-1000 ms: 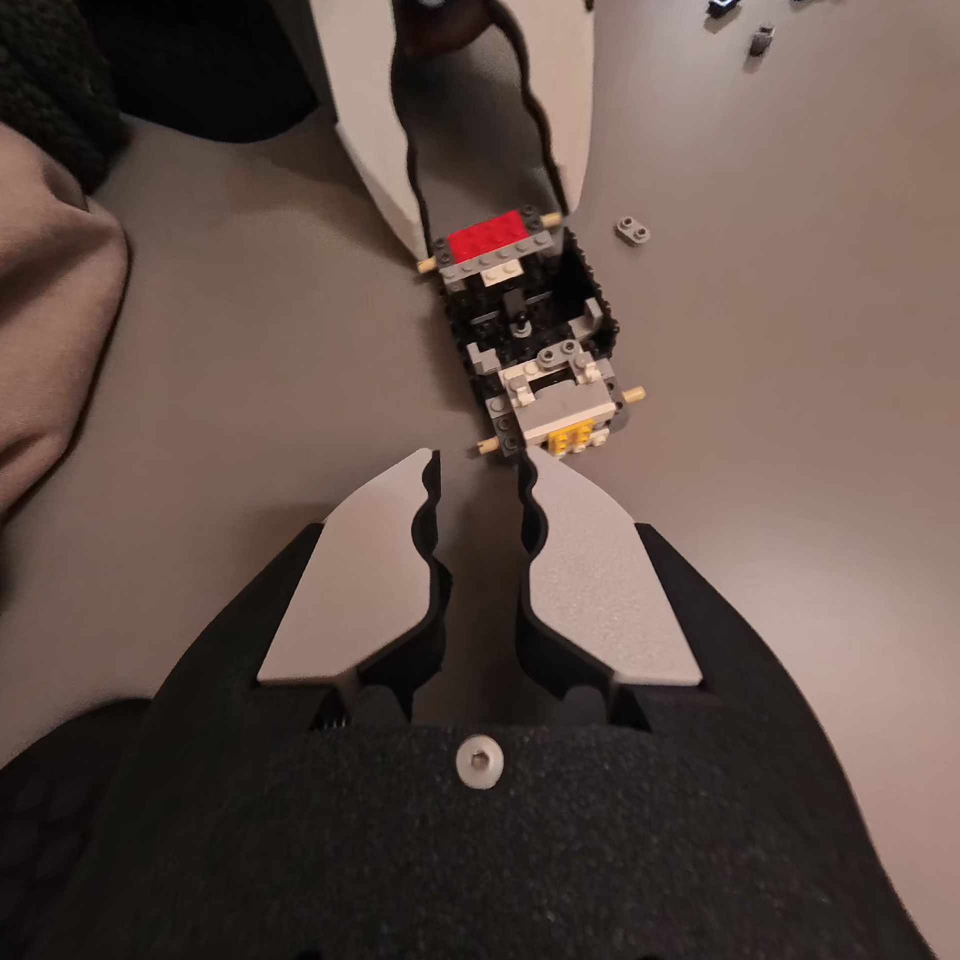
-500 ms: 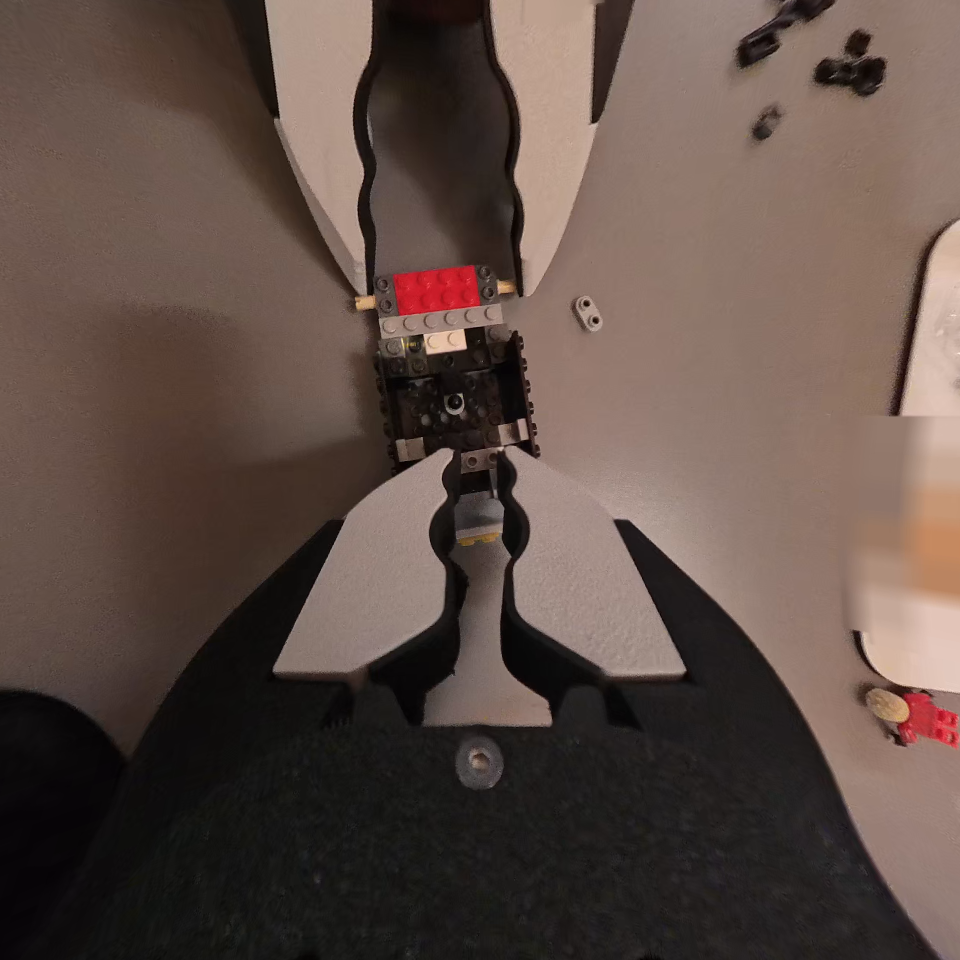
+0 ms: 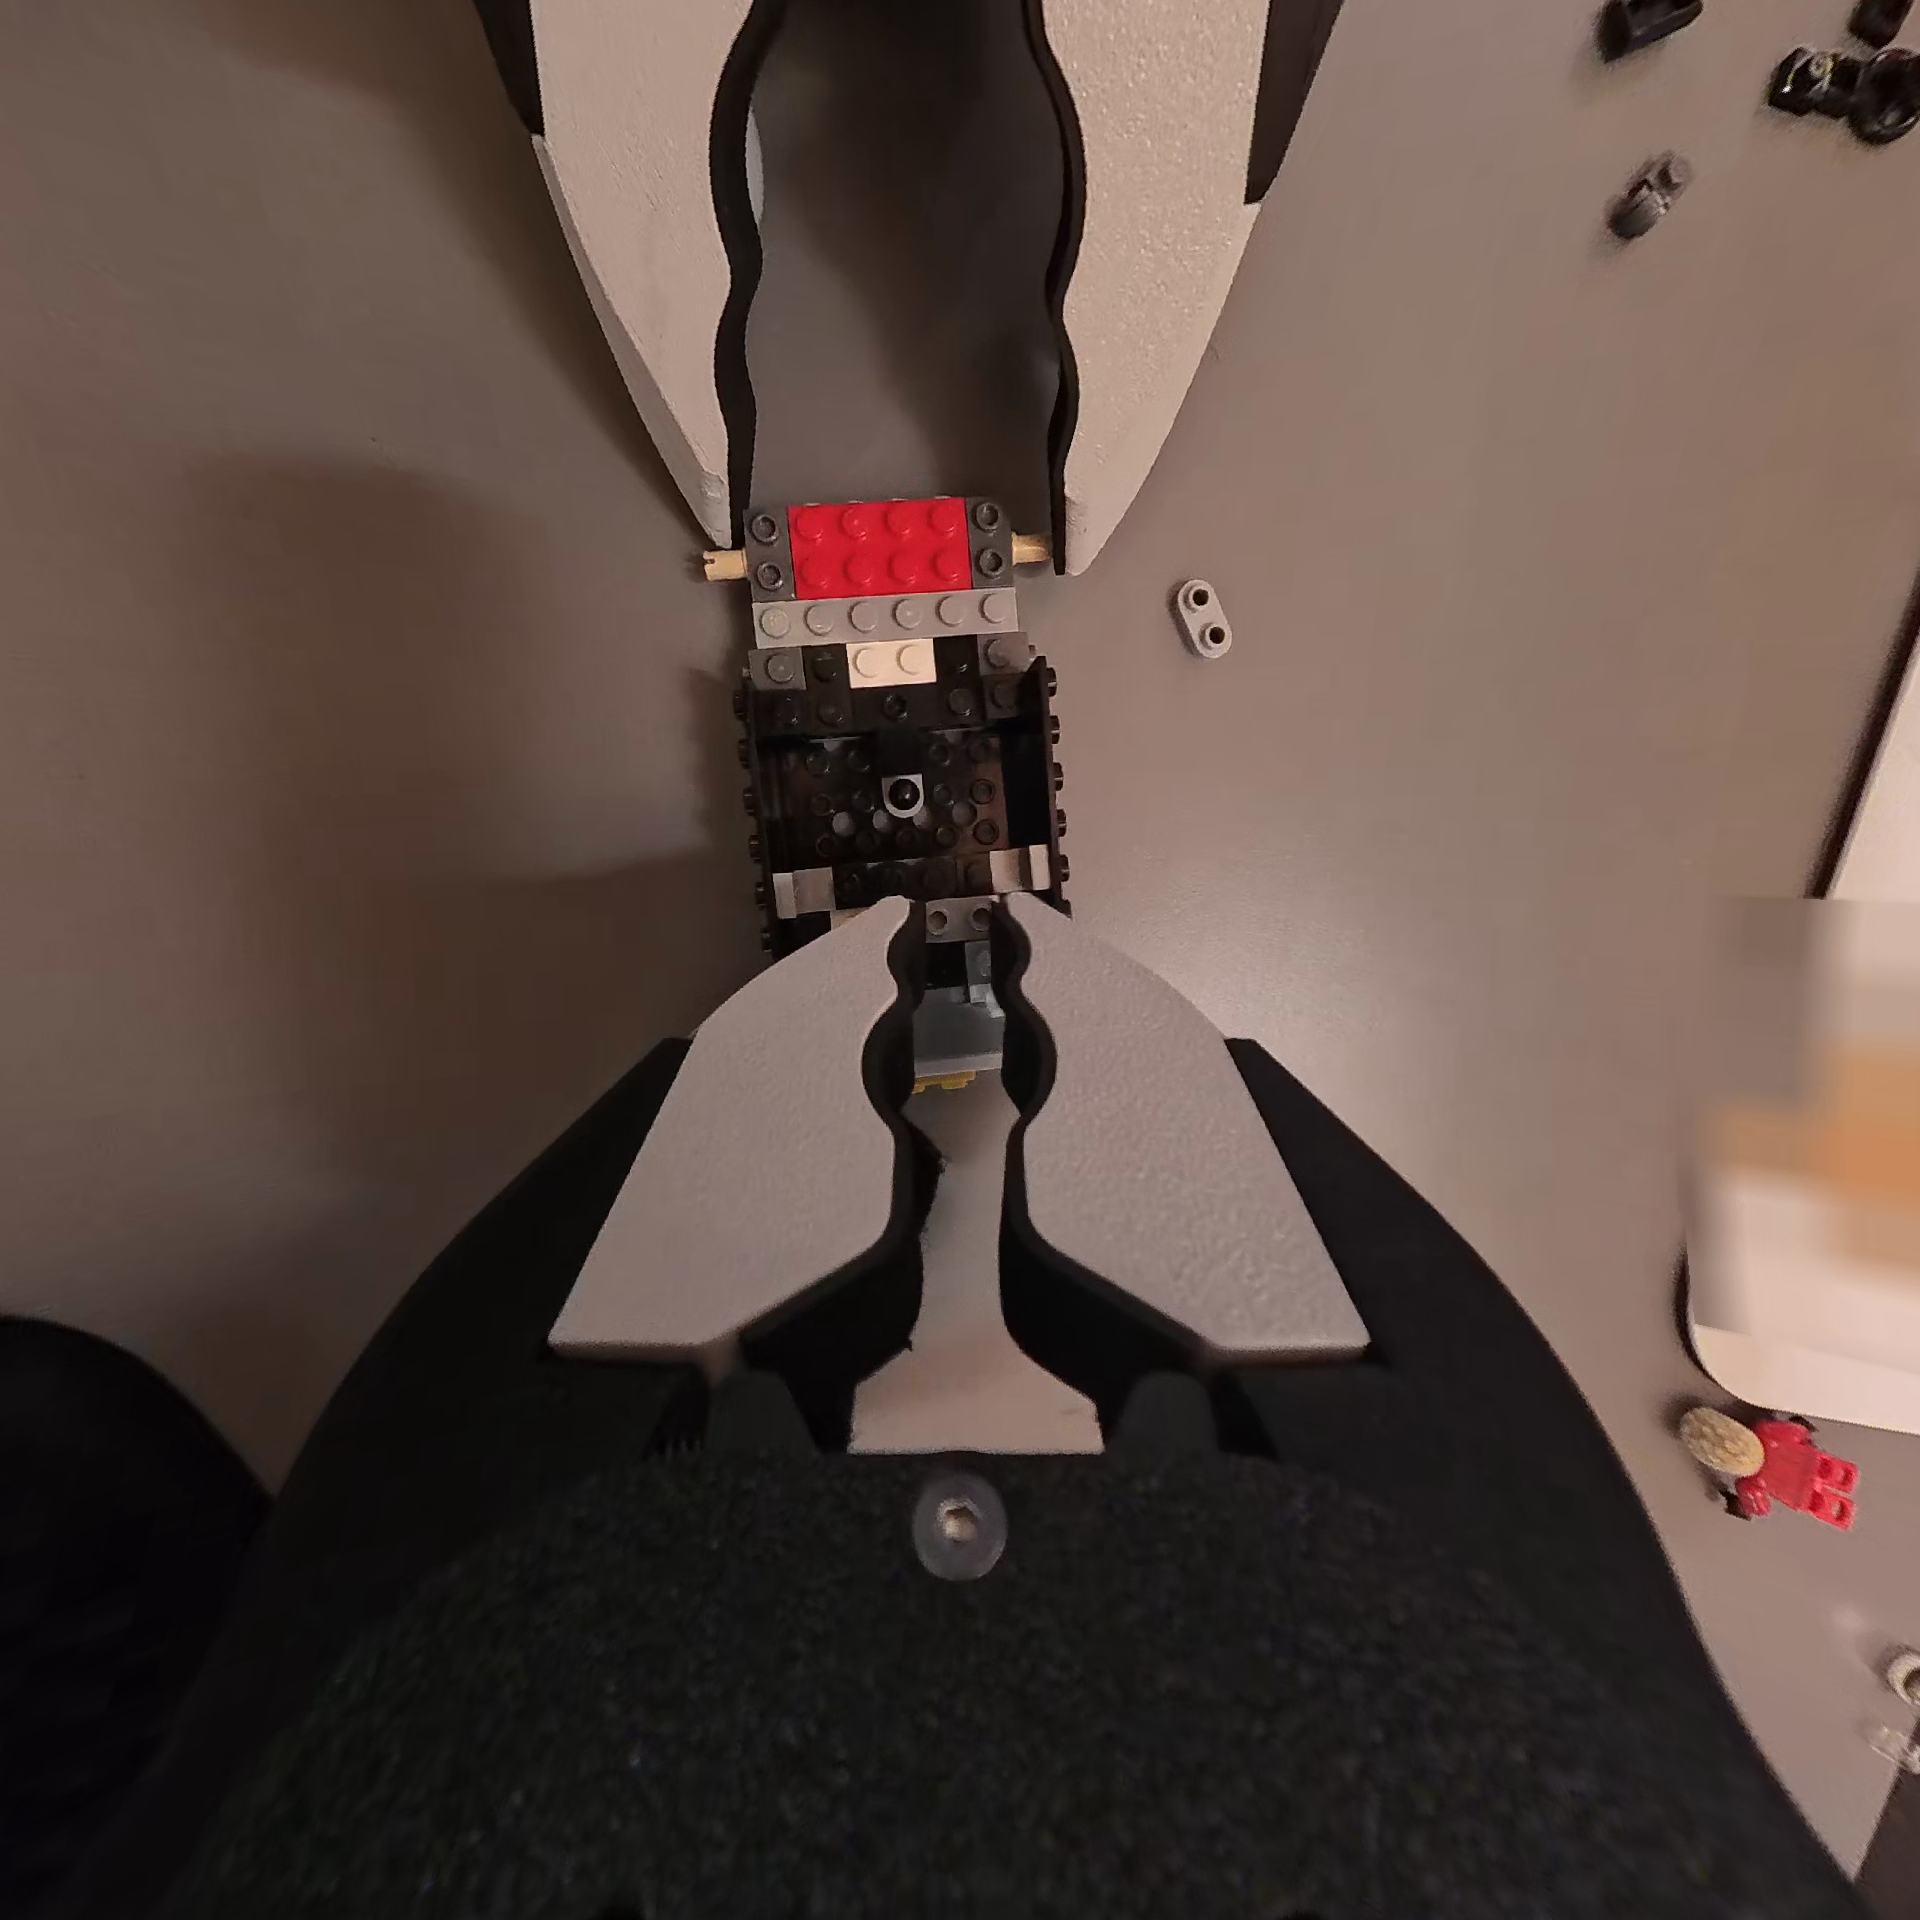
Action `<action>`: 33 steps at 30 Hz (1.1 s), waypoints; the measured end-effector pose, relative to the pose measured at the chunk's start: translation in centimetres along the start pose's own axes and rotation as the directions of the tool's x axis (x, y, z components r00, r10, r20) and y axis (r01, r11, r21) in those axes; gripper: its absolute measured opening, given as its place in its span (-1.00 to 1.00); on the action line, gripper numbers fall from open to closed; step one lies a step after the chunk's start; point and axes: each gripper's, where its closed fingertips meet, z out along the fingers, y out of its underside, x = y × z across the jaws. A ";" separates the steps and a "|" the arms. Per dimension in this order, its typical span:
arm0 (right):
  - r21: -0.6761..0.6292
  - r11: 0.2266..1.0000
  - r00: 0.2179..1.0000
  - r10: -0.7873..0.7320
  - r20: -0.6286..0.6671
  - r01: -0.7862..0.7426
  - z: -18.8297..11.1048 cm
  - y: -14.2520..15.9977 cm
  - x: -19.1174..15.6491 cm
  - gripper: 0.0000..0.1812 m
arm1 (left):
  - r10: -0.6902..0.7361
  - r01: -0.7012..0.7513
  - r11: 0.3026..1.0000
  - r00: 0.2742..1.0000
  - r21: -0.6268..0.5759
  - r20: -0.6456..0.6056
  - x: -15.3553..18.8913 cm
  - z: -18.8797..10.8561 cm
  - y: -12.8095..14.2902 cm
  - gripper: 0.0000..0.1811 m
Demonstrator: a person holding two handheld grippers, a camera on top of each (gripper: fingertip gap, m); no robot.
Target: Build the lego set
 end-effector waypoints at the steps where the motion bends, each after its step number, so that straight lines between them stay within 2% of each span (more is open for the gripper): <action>1: 0.005 1.000 1.000 0.001 0.004 -0.001 0.0 0.0 0.0 -0.87 | 0.000 0.000 1.000 1.000 0.000 0.000 0.0 0.0 0.0 -0.36; 11: 0.024 1.000 1.000 -0.003 0.012 0.003 -0.5 -0.2 0.1 -0.86 | 0.001 -0.001 1.000 1.000 0.003 -0.001 0.0 0.0 0.0 -0.36; 33: -0.071 0.997 0.998 -0.032 0.052 0.036 0.0 0.0 -0.1 -0.88 | 0.008 -0.008 1.000 1.000 0.004 -0.002 0.0 0.0 0.0 -0.36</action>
